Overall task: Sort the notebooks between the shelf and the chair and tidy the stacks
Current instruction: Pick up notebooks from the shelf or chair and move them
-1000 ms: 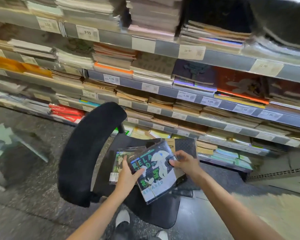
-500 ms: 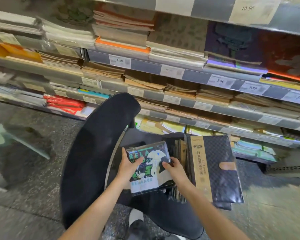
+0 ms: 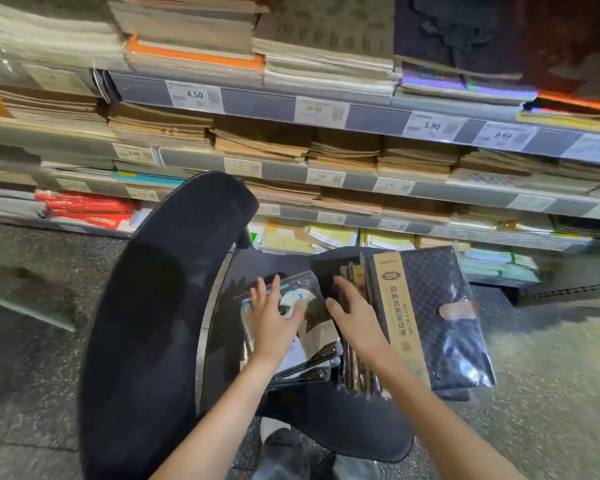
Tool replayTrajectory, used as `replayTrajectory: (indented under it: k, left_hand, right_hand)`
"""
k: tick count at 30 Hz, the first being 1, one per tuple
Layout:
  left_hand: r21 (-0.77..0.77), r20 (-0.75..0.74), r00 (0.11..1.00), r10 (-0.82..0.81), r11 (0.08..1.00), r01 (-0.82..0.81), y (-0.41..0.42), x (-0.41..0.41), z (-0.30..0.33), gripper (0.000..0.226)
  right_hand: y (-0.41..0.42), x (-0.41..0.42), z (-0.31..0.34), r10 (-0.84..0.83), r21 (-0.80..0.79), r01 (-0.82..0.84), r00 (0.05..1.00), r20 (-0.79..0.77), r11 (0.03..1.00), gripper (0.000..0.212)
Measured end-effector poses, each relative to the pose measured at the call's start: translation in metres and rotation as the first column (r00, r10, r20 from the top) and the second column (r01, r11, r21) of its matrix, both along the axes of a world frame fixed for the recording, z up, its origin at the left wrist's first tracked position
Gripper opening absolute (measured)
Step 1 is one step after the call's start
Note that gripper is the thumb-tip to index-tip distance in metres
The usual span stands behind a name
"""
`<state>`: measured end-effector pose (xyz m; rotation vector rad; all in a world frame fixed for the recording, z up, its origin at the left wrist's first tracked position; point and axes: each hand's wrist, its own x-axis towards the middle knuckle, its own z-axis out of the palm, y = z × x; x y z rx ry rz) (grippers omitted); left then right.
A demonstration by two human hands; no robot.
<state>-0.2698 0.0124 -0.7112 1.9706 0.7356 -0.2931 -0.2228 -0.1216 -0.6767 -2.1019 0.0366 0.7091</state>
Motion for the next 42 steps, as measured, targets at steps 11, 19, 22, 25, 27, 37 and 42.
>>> replayTrajectory:
  k: [11, 19, 22, 25, 27, 37, 42]
  left_hand:
    - [-0.342, -0.009, 0.995, -0.104, 0.935, 0.094, -0.095, 0.012, 0.039, 0.067]
    - [-0.412, -0.053, 0.999, -0.001, 0.911, -0.021, -0.147, 0.003, 0.037, 0.077]
    - [-0.381, -0.076, 0.997, 0.03, 0.923, -0.057, -0.151, -0.002, 0.034, 0.074]
    - [-0.312, -0.086, 0.996, 0.017, 0.949, -0.043, -0.154, -0.005, 0.03, 0.071]
    - [-0.279, -0.082, 0.996, 0.046, 0.958, -0.067, -0.155, -0.006, 0.026, 0.069]
    - [-0.5, -0.155, 0.97, 0.187, 0.832, -0.241, -0.154, -0.007, 0.018, 0.084]
    - [-0.453, -0.13, 0.983, 0.129, 0.874, -0.175, -0.148, -0.01, 0.014, 0.088]
  right_hand:
    - [-0.122, 0.042, 0.032, 0.023, -0.304, 0.076, 0.951, 0.31, 0.95, 0.052]
    - [-0.178, 0.032, 0.02, -0.161, -0.144, 0.18, 0.977, 0.137, 0.973, 0.078]
    - [-0.18, 0.02, 0.014, -0.232, -0.021, 0.231, 0.97, -0.069, 0.973, 0.075]
    - [-0.177, 0.004, 0.003, -0.266, 0.047, 0.275, 0.954, -0.14, 0.96, 0.069]
    - [-0.174, 0.0, -0.001, -0.26, 0.085, 0.275, 0.953, -0.155, 0.958, 0.069]
    - [-0.172, 0.019, -0.001, -0.143, 0.224, 0.198, 0.96, -0.24, 0.954, 0.087]
    - [-0.17, 0.014, -0.006, -0.141, 0.229, 0.191, 0.966, -0.217, 0.955, 0.083]
